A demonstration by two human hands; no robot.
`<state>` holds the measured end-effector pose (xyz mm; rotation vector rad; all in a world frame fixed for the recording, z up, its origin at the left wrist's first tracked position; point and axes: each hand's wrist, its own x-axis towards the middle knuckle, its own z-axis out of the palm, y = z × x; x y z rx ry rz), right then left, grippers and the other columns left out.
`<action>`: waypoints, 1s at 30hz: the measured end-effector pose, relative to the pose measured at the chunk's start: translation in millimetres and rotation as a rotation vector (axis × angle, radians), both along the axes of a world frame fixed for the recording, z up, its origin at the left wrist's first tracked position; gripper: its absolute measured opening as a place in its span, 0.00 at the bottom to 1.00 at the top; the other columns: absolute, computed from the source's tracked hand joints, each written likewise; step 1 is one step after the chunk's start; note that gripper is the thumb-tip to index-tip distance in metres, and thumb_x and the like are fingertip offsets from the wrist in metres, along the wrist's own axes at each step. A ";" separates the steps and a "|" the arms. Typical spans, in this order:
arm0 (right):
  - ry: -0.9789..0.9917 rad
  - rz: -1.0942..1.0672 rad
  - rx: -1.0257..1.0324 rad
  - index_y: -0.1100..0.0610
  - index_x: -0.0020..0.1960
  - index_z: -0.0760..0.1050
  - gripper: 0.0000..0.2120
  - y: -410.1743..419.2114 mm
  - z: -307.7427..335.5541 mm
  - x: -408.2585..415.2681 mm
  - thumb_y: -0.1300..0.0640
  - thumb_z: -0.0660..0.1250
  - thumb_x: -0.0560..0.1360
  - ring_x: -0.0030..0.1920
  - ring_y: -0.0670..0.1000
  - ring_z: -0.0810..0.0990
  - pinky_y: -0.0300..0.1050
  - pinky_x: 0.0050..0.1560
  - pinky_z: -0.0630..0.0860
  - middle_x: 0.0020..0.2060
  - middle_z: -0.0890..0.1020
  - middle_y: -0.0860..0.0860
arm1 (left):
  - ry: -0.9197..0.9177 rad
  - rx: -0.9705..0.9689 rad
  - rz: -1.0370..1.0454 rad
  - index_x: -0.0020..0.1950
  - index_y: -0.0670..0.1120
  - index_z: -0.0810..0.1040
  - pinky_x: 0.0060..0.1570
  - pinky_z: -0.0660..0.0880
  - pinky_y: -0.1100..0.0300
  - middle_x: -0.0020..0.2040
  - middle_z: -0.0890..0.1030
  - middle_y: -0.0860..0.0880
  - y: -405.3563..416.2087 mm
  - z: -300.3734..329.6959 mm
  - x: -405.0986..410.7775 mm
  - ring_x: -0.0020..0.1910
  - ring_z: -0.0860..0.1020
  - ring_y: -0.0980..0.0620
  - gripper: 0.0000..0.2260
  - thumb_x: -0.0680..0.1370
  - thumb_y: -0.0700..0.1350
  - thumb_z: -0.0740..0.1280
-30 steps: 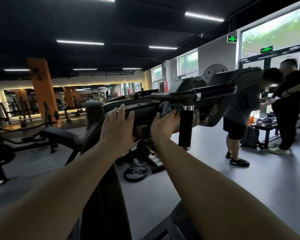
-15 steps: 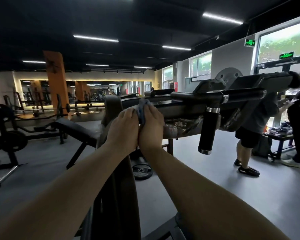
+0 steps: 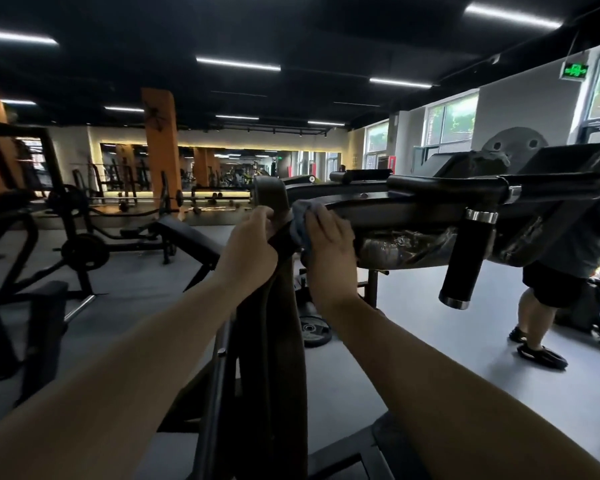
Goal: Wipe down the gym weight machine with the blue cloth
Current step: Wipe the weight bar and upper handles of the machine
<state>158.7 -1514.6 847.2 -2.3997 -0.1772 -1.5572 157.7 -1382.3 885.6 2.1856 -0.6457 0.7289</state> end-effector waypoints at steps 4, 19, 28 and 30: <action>-0.005 0.073 -0.248 0.63 0.61 0.77 0.30 18.3 -27.5 5.3 0.70 0.76 0.59 0.62 0.59 0.69 0.56 0.55 0.75 0.61 0.78 0.59 | -0.047 0.040 0.029 0.67 0.40 0.68 0.56 0.71 0.57 0.64 0.69 0.41 9.9 -2.0 -8.2 0.61 0.71 0.45 0.19 0.76 0.32 0.61; 0.054 0.205 -0.043 0.62 0.59 0.76 0.17 -47.3 -34.8 -70.4 0.66 0.68 0.70 0.56 0.60 0.78 0.51 0.51 0.79 0.59 0.76 0.59 | -0.094 0.358 -0.215 0.61 0.44 0.75 0.53 0.61 0.71 0.59 0.73 0.47 -38.1 -5.0 -48.1 0.59 0.71 0.52 0.21 0.69 0.35 0.70; -0.066 0.099 0.106 0.51 0.52 0.63 0.20 -141.1 7.5 -137.1 0.67 0.66 0.67 0.52 0.48 0.71 0.44 0.42 0.74 0.57 0.73 0.57 | -0.220 0.310 -0.462 0.59 0.44 0.77 0.58 0.70 0.55 0.55 0.76 0.46 -140.2 28.5 -78.3 0.58 0.72 0.47 0.17 0.71 0.38 0.65; -0.084 0.080 0.111 0.51 0.51 0.63 0.19 -158.8 14.7 -146.6 0.67 0.65 0.67 0.52 0.47 0.70 0.42 0.42 0.72 0.57 0.72 0.57 | -0.232 0.310 -0.502 0.60 0.45 0.76 0.60 0.69 0.53 0.57 0.75 0.48 -158.5 34.9 -87.3 0.59 0.71 0.48 0.18 0.71 0.44 0.63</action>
